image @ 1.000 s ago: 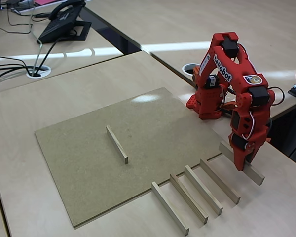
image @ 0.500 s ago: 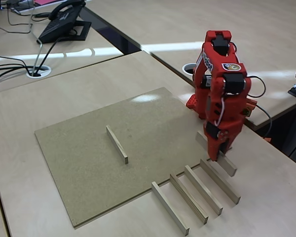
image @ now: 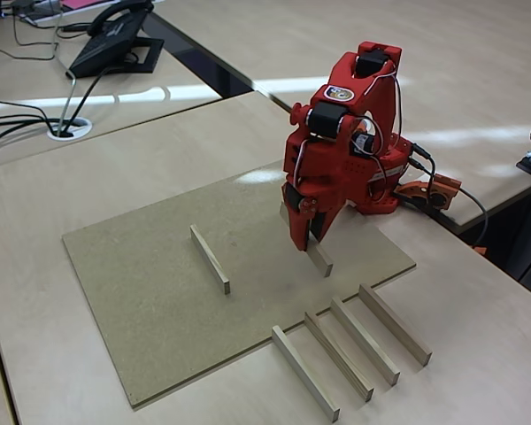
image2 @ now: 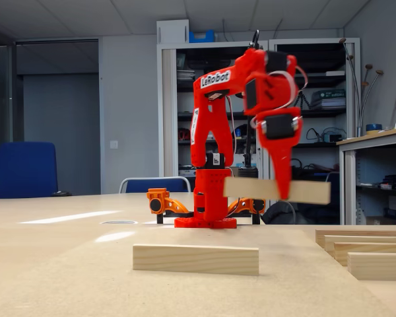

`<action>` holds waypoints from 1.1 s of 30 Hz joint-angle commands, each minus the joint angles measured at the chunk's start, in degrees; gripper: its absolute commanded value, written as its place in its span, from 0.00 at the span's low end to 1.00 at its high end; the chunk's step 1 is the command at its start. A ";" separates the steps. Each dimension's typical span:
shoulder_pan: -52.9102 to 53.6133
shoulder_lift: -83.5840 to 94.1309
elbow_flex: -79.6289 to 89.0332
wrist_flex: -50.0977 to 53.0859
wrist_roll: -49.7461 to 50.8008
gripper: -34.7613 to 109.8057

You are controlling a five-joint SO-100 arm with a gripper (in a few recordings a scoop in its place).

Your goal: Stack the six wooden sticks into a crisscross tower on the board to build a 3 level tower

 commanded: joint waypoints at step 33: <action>19.42 -7.03 9.84 -10.72 -19.51 0.24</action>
